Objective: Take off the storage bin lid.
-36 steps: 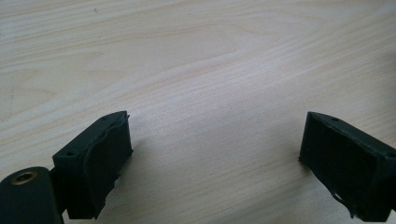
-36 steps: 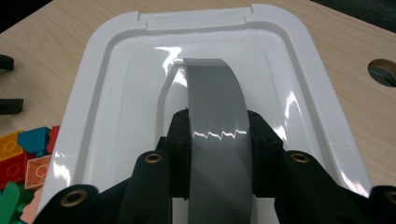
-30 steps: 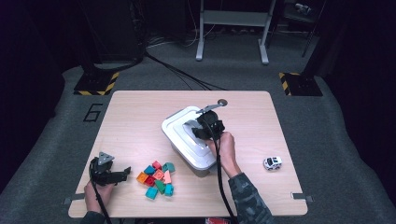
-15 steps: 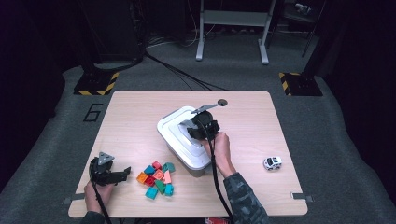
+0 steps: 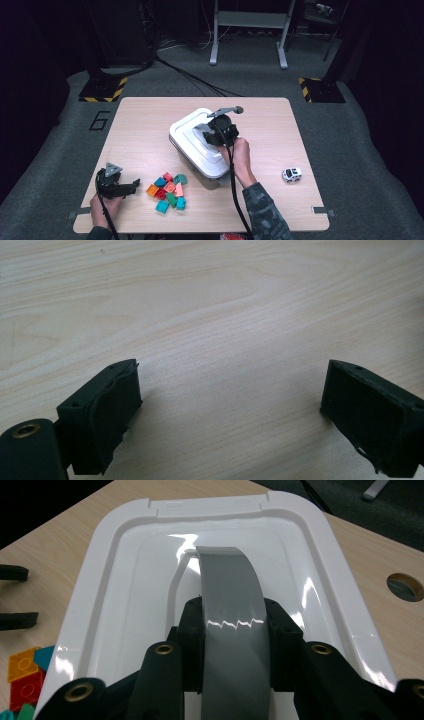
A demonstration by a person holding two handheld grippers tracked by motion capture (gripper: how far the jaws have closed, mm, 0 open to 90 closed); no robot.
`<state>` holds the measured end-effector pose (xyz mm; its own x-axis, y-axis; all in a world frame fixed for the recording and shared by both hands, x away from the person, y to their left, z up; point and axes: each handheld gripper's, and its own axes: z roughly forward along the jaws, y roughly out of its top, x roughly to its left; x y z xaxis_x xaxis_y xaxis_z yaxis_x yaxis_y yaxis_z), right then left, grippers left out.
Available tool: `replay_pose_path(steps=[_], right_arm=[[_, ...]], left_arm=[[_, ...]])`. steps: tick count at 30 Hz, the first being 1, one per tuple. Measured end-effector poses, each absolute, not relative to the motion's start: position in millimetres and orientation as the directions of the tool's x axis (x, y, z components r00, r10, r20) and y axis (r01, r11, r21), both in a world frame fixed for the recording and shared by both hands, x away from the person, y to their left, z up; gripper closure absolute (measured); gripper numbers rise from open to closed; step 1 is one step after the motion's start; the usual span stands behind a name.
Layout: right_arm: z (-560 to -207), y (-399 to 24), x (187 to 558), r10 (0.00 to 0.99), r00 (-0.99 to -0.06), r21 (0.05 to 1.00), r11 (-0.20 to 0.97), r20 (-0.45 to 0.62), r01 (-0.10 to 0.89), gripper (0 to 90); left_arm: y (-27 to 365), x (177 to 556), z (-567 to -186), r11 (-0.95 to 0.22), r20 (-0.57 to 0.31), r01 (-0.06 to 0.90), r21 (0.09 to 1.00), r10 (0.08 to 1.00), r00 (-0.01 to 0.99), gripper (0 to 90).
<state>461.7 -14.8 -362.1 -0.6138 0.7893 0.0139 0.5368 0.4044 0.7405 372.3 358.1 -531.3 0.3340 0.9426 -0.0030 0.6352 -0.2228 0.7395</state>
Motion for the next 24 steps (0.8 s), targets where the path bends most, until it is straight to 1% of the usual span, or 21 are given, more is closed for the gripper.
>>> replay_pose_path(steps=[4,6,24], right_arm=[[-354.8,-20.6,461.2,0.798,-0.602,0.749,0.387,0.021,0.539,66.7],[-351.3,-24.4,462.3,0.796,-0.605,0.76,0.39,0.005,0.52,66.6],[-333.5,-67.6,473.0,0.848,-0.53,0.782,0.324,0.01,0.533,66.6]], left_arm=[[358.1,372.3,-531.3,-0.223,-0.002,0.635,0.739,0.943,0.334,8.8],[357.9,372.3,-531.4,-0.22,-0.005,0.635,0.741,0.943,0.332,8.8],[358.3,372.3,-531.2,-0.226,-0.002,0.636,0.738,0.942,0.337,8.8]])
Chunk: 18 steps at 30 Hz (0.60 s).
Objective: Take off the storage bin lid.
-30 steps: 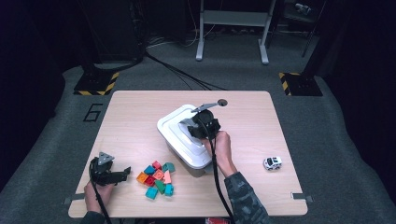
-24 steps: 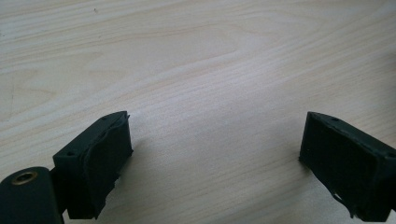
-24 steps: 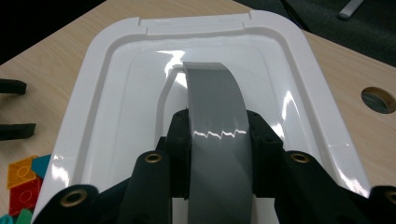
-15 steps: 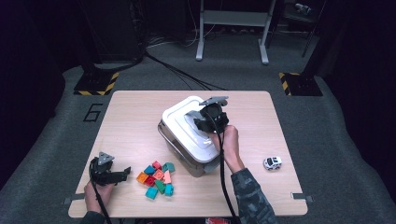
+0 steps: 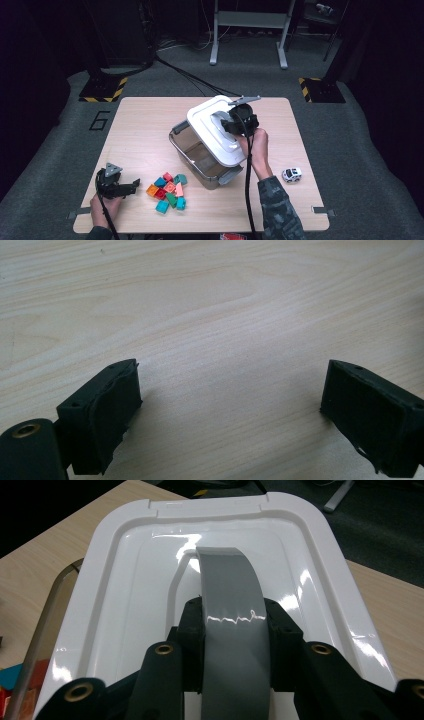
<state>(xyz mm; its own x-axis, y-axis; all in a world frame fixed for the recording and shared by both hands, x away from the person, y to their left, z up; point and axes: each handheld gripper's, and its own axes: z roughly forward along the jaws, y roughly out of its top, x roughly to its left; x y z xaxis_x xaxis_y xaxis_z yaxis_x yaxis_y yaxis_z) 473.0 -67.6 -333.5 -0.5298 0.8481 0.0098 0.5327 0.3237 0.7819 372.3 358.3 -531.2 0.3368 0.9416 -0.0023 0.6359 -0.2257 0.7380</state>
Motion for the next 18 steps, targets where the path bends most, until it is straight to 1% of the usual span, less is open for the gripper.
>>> replay_pose_path(steps=[3,8,15,18], right_arm=[[-331.6,-78.9,475.4,0.857,-0.516,0.788,0.317,0.0,0.527,66.6],[-328.2,-97.4,478.9,0.886,-0.464,0.794,0.276,0.008,0.541,66.6],[-329.8,-125.0,489.2,0.915,-0.404,0.802,0.24,0.002,0.547,66.6],[-332.0,-134.0,493.2,0.927,-0.374,0.802,0.211,0.016,0.559,66.6]], left_arm=[[358.0,372.4,-531.4,-0.22,-0.005,0.635,0.741,0.943,0.333,8.8],[358.1,372.4,-531.4,-0.221,-0.004,0.635,0.74,0.943,0.334,8.8],[358.0,372.5,-531.4,-0.221,-0.005,0.635,0.74,0.943,0.334,8.8],[358.0,372.5,-531.4,-0.221,-0.005,0.635,0.74,0.943,0.334,8.8]])
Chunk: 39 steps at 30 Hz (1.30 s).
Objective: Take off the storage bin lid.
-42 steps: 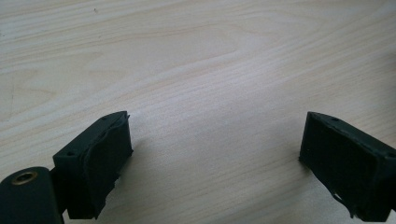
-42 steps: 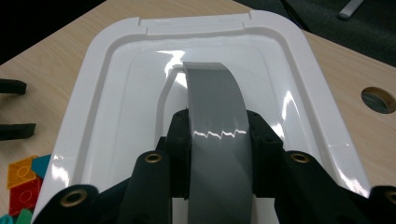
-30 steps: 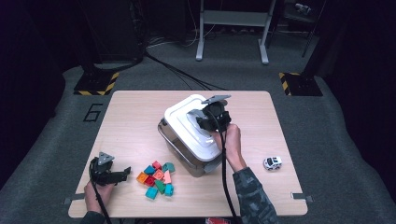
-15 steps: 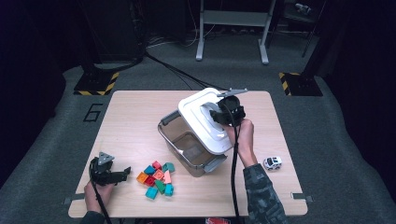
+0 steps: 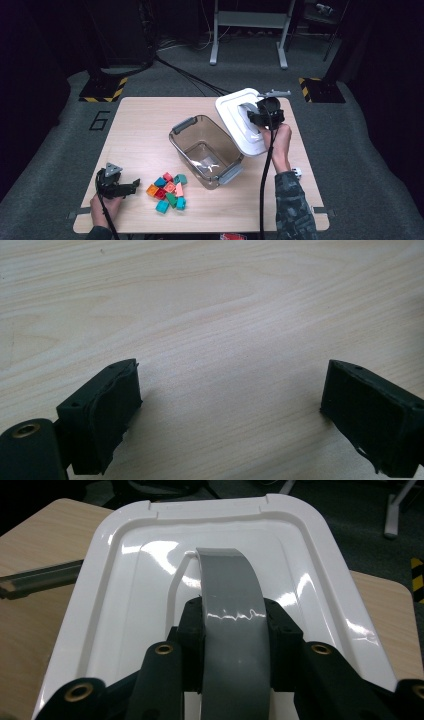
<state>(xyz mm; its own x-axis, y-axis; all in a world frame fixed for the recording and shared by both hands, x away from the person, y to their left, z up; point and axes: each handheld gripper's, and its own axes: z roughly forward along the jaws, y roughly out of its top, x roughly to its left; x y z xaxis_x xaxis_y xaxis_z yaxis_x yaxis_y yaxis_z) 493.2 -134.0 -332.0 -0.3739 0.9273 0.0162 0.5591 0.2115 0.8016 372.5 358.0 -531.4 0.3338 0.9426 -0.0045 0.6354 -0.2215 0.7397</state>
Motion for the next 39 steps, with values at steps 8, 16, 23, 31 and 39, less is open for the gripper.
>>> replay_pose_path(steps=[8,16,23,31,39], right_arm=[[-346.3,-161.9,510.0,0.959,-0.279,0.795,0.133,0.048,0.592,66.6],[-366.1,-176.7,527.0,0.974,-0.204,0.77,0.056,0.097,0.636,66.6],[-387.5,-173.0,536.4,0.98,-0.173,0.743,0.043,0.099,0.668,66.6],[-409.2,-169.5,542.2,0.983,-0.153,0.721,0.035,0.099,0.692,66.6],[-427.0,-163.0,543.5,0.984,-0.148,0.704,0.037,0.097,0.709,66.5]], left_arm=[[358.0,372.5,-531.4,-0.221,-0.004,0.635,0.74,0.943,0.334,8.8],[358.0,372.5,-531.4,-0.221,-0.005,0.635,0.74,0.943,0.334,8.8],[358.0,372.5,-531.4,-0.221,-0.004,0.635,0.74,0.943,0.334,8.8],[358.0,372.5,-531.4,-0.222,-0.004,0.635,0.74,0.943,0.334,8.8],[358.0,372.4,-531.4,-0.223,-0.003,0.635,0.74,0.943,0.334,8.8]])
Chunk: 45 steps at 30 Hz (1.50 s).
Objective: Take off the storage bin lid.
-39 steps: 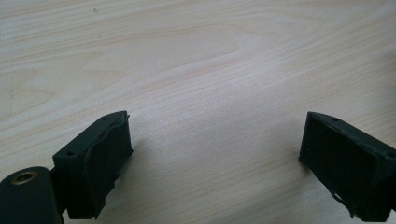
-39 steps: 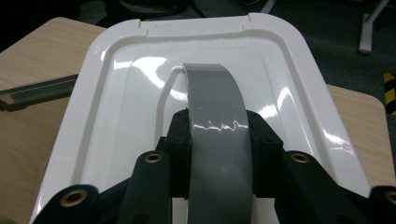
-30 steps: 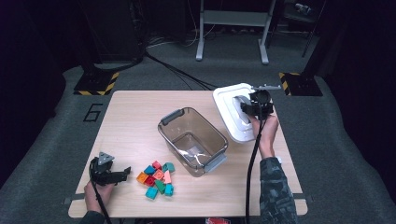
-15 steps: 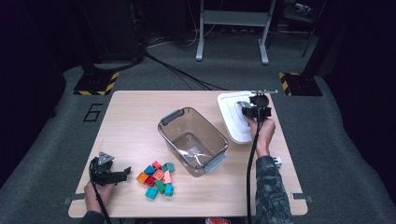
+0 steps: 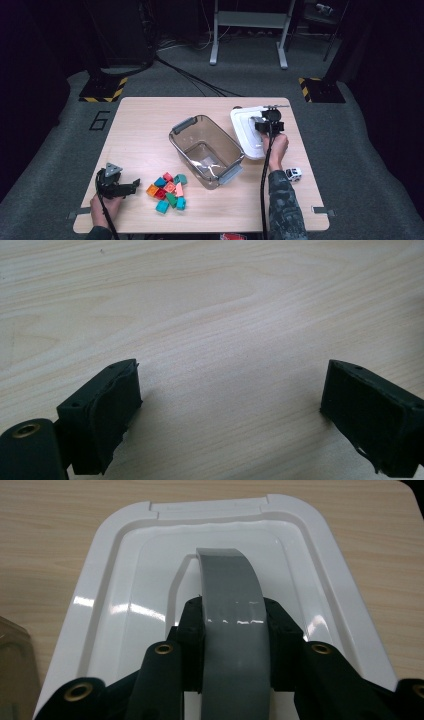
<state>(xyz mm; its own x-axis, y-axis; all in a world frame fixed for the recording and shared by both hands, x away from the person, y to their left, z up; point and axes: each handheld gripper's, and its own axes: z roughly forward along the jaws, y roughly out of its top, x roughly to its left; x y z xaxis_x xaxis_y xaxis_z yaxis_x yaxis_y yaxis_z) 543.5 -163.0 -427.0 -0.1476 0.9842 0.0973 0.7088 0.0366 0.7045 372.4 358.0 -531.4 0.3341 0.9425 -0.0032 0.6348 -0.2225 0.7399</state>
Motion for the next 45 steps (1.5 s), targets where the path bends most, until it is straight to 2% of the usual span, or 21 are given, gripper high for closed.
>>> replay_pose_path(steps=[11,31,38,45], right_arm=[[-450.7,-158.1,546.7,0.988,-0.115,0.677,0.011,0.108,0.735,66.5],[-479.8,-149.1,550.4,0.984,-0.142,0.602,0.047,0.11,0.797,65.7],[-473.9,-153.7,544.8,0.978,-0.163,0.615,0.052,0.127,0.787,55.7],[-455.1,-161.4,529.0,0.975,-0.186,0.643,0.068,0.117,0.763,39.8]], left_arm=[[357.9,372.4,-531.4,-0.222,-0.003,0.635,0.74,0.943,0.334,8.8],[358.0,372.3,-531.4,-0.223,-0.003,0.635,0.74,0.943,0.334,8.9],[358.0,372.3,-531.3,-0.223,-0.003,0.634,0.74,0.942,0.334,8.9],[357.9,372.3,-531.4,-0.222,-0.003,0.635,0.74,0.943,0.334,8.8]])
